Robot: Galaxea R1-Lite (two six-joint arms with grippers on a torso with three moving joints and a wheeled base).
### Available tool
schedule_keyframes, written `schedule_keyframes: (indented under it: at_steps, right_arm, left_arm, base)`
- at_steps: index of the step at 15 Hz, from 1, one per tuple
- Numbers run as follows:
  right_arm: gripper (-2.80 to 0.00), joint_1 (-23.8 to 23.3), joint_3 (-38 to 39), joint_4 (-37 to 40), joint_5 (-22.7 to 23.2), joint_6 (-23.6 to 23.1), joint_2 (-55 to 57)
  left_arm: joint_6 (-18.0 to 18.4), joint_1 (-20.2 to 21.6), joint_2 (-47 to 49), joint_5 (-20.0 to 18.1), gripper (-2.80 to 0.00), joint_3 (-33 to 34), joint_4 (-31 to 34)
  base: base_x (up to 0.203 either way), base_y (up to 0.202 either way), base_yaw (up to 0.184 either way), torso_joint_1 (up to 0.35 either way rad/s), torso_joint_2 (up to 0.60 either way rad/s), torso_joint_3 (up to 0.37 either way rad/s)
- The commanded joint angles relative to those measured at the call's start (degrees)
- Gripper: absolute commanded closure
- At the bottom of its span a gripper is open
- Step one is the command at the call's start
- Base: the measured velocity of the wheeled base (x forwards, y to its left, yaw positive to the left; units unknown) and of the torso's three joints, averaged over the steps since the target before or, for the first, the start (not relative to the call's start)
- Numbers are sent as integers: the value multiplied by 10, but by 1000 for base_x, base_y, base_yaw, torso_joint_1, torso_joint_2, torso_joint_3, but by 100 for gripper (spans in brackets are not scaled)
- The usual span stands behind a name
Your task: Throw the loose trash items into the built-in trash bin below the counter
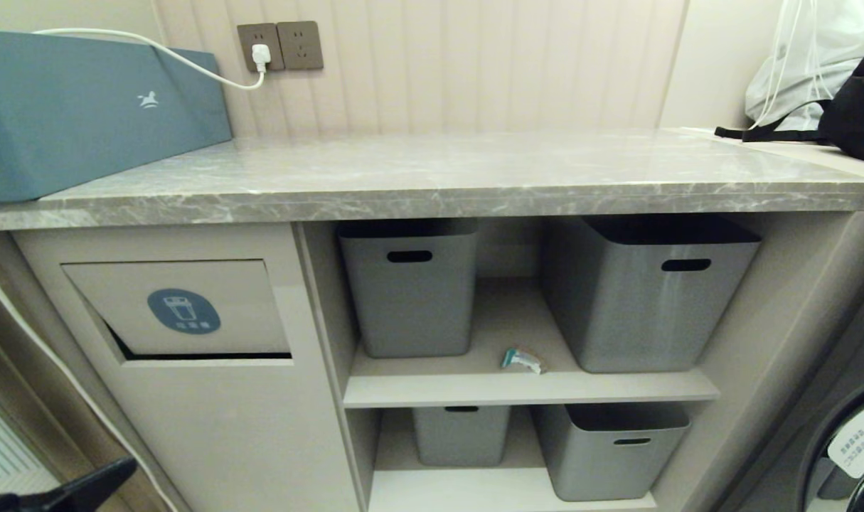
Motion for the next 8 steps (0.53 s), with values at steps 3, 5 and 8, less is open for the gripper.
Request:
schedule_keyframes:
  at_steps: [3,5,8]
  right_arm:
    - [0,13,-25,-133,41,-40,335]
    - [0,21,-26,-234,38,-52,429]
    - [0,73,-27,-338,16,-60,538]
  left_arm:
    - [64,-4,-18,-2,0,49,6]
    - [37,4,-42,5,0,89,-1]
    - [1,113,-85,16,0,120,3]
  base:
    - [0,0,0,0,0,0]
    - [0,0,0,0,0,0]
    - [0,0,0,0,0,0]
